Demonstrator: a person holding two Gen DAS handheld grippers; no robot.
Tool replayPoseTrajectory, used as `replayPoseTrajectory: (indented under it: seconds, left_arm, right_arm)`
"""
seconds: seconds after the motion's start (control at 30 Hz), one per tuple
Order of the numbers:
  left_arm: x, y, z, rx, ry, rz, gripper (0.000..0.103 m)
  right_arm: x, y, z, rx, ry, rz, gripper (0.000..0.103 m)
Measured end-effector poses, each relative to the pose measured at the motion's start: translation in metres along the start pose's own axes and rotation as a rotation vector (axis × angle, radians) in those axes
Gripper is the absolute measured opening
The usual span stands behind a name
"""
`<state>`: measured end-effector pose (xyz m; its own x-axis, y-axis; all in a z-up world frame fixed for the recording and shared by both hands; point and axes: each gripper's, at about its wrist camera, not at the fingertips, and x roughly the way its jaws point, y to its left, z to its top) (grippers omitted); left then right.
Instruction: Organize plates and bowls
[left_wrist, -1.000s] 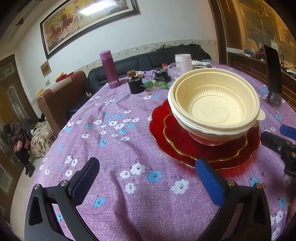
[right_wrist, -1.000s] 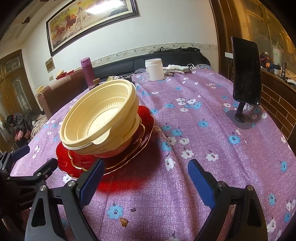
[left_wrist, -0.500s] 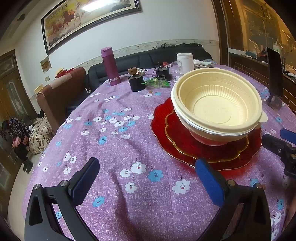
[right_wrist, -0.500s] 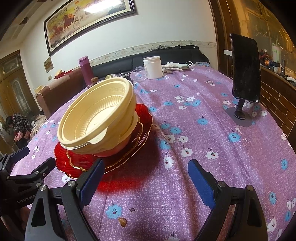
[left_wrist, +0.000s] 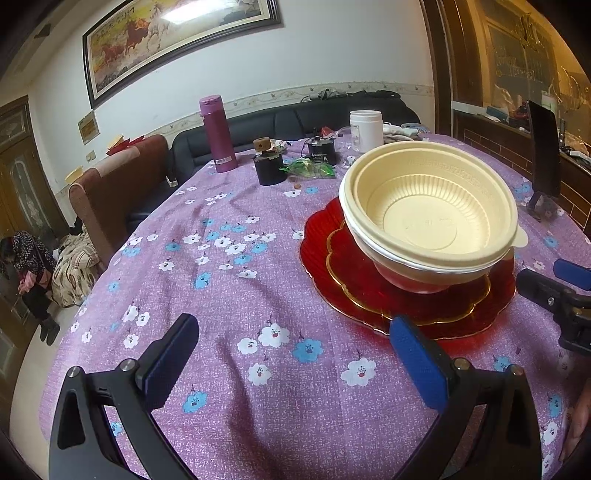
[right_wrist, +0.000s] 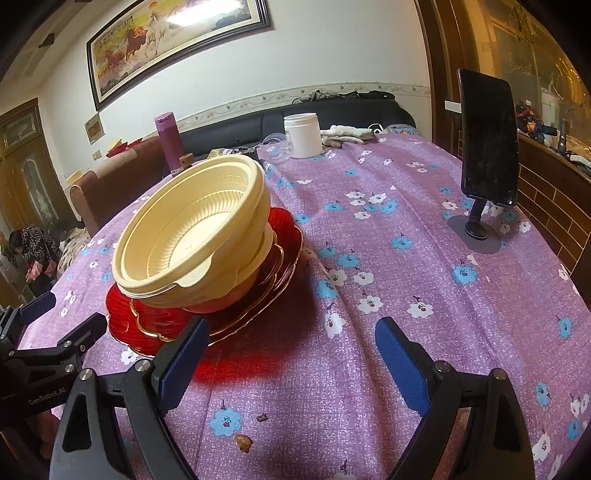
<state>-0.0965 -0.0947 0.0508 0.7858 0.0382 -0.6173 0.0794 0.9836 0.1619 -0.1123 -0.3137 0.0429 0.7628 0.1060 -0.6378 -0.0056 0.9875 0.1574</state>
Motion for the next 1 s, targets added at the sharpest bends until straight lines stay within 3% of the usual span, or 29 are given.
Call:
replayPoseTrajectory:
  seconds: [1.0]
  left_arm:
    - [-0.0070,0.0000,0.0003,0.008,-0.018,0.011,0.103]
  right_arm:
    - [-0.0044,-0.0007,-0.0007,-0.001,-0.014,-0.014,0.093]
